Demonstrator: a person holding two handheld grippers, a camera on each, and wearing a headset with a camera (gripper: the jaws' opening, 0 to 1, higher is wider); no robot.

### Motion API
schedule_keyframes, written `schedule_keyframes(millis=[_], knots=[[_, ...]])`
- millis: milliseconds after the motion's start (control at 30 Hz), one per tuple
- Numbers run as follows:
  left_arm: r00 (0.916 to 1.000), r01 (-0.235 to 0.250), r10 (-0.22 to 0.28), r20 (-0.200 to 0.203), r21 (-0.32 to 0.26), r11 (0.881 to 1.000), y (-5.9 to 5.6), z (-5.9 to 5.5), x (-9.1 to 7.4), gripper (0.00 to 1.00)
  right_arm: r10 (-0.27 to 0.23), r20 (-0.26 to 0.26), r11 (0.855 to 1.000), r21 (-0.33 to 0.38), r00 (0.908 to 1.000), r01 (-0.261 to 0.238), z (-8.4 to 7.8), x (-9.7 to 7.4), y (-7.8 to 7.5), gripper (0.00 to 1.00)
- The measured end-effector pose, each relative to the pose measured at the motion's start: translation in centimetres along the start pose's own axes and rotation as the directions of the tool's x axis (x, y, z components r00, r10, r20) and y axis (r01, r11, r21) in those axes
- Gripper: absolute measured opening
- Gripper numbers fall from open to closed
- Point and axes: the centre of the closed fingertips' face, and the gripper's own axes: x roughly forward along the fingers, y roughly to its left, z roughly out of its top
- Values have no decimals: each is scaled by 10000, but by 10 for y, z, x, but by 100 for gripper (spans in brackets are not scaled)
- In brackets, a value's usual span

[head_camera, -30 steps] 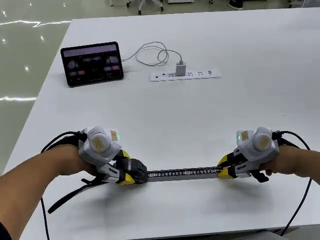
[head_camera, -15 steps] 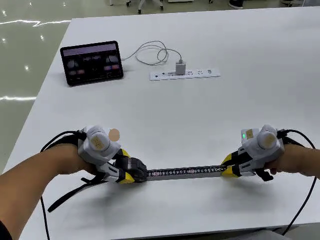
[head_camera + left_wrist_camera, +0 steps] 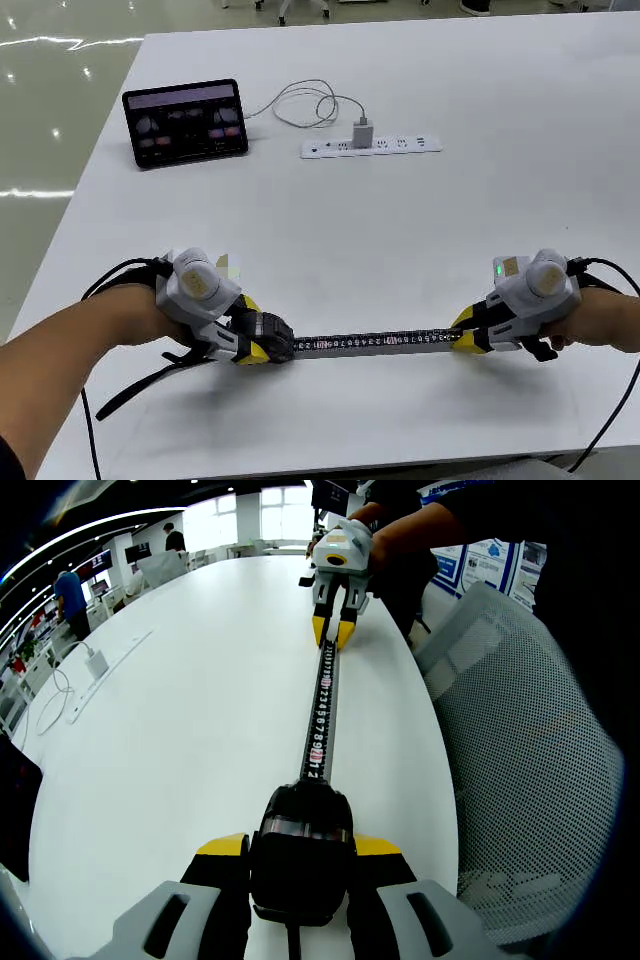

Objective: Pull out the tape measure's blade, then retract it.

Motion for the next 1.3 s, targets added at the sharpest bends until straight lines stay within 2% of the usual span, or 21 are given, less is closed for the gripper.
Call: schedule_keyframes(millis=[667,833,1100,1200,1300], knots=[[10000,20,-20,60,-20,10000,0,1,0,33,22,3,10000,15,10000,-22,2,-2,2,11],[9992,-40,47,388,-190,9998,0,2,-1,34,46,-104,10000,17,9999,-46,2,0,2,11],[9999,18,-21,113,214,9998,1,2,0,34,165,-546,9993,-334,9984,-183,-3,1,-2,11],[10000,-6,6,3,194,9998,1,4,3,34,153,-777,9978,-628,9969,-202,-2,3,-1,11],[9997,94,-84,-213,443,9990,0,3,2,34,169,-998,9953,-929,9949,-262,-3,3,-3,12]])
